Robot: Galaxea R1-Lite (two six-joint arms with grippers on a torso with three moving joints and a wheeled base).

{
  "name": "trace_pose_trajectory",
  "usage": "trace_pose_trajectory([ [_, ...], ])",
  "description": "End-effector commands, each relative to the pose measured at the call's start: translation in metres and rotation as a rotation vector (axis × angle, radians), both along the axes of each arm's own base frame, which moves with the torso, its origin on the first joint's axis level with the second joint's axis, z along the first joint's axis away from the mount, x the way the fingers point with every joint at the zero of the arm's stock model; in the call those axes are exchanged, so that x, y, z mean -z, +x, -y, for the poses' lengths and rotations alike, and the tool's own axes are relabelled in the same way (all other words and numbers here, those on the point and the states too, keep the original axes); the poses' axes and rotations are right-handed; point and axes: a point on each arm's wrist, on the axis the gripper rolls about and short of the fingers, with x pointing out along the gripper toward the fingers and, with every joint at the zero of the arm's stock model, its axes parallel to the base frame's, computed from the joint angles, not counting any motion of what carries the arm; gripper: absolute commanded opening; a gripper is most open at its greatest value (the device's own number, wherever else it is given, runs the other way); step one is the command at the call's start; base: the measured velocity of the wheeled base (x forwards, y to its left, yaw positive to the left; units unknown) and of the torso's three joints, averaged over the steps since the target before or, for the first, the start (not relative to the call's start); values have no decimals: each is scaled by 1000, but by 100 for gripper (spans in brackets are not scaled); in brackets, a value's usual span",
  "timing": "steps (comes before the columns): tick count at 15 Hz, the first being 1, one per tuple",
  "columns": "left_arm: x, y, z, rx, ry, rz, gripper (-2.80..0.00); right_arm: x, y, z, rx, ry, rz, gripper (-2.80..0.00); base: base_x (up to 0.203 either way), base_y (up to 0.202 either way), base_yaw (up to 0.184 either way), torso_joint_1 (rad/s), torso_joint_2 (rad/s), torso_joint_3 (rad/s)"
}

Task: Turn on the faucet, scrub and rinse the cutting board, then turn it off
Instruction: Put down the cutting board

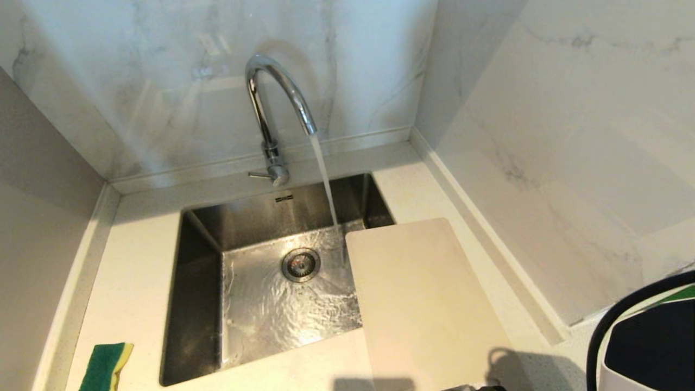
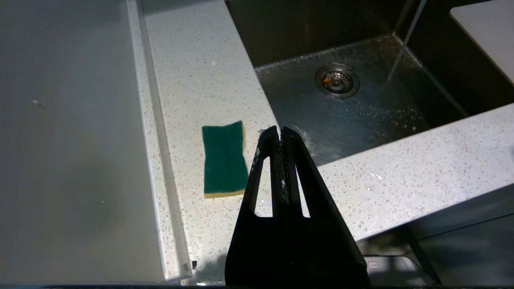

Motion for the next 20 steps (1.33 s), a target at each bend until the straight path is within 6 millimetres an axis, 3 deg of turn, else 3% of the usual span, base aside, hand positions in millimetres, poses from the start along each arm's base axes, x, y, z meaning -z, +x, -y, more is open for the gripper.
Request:
trace_pose_trajectory([
  [1,0,0,0,0,0,-2,-280,-10,-3,1,-14,28,39,0,0,0,0,0,0,0],
  [11,0,0,0,0,0,0,-280,-31,-15,9,-32,94,107,0,0,0,0,0,0,0],
  [16,0,0,0,0,1,-1,-280,-65,-16,11,-4,258,241,0,0,0,0,0,0,0],
  [20,0,0,0,0,0,-1,-280,-88,-25,25,89,414,303,0,0,0,0,0,0,0],
])
